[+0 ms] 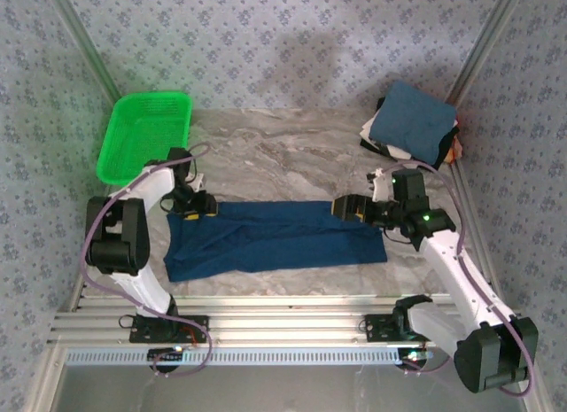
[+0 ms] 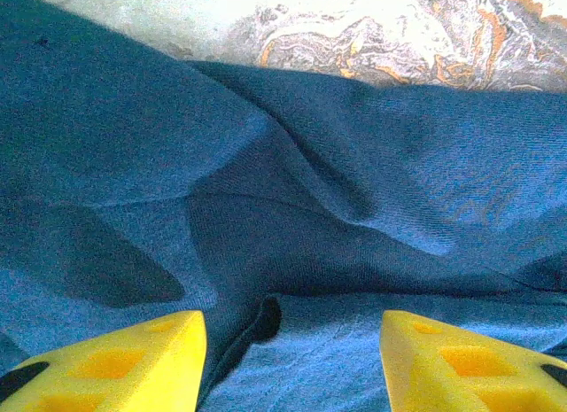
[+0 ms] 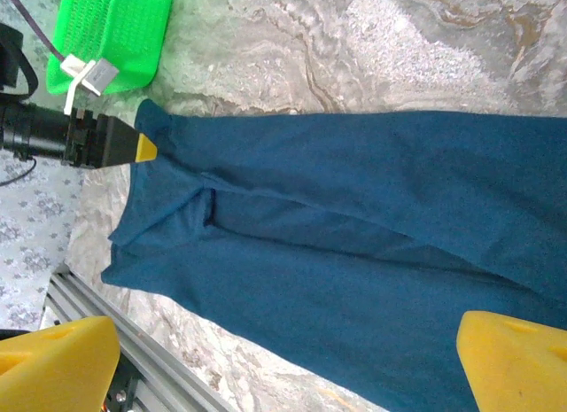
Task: Fold and stack the t-shirts
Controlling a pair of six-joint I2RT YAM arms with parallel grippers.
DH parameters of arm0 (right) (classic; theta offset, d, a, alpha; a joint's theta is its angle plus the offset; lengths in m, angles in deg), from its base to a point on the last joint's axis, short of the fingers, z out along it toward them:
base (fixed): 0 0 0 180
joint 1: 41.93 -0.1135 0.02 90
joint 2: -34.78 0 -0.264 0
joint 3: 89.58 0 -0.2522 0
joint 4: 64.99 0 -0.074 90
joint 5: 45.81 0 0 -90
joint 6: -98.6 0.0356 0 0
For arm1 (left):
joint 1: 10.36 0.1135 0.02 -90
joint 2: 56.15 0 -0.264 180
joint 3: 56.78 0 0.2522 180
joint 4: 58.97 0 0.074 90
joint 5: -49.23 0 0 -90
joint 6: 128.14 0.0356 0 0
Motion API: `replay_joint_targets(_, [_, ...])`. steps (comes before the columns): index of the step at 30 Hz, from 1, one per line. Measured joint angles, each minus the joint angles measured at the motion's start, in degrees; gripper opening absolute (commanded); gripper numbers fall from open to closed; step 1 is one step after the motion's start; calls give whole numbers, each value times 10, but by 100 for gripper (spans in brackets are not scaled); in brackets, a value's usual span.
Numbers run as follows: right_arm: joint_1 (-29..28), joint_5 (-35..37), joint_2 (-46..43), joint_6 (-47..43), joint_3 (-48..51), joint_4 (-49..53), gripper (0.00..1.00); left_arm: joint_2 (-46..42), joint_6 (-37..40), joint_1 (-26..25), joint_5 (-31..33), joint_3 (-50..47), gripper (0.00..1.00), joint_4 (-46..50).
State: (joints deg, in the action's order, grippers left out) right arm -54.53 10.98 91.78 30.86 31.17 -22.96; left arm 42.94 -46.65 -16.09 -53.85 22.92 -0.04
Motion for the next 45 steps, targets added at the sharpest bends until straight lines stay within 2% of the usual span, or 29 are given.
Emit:
replay_joint_targets(6, [-3,14,0,8,2,0,100,1,11,0,0,0,38,-3])
replay_joint_targets(15, [-3,28,0,9,2,0,100,1,19,-7,0,-4,23,-2])
replay_joint_targets(21, [-3,38,5,9,1,0,100,-7,21,-7,-8,-21,1,5])
replay_joint_targets(27, [-3,41,33,8,-13,0,100,-76,18,-17,-8,-42,0,34])
replay_joint_targets(34, [0,41,74,2,-43,0,100,-175,-25,-69,-7,-77,0,54])
replay_joint_targets(40, [6,39,107,-7,-60,0,100,-181,-83,-116,-9,-96,0,66])
replay_joint_targets(45, [10,38,120,-9,-65,1,100,-199,-128,-132,-6,-135,0,91])
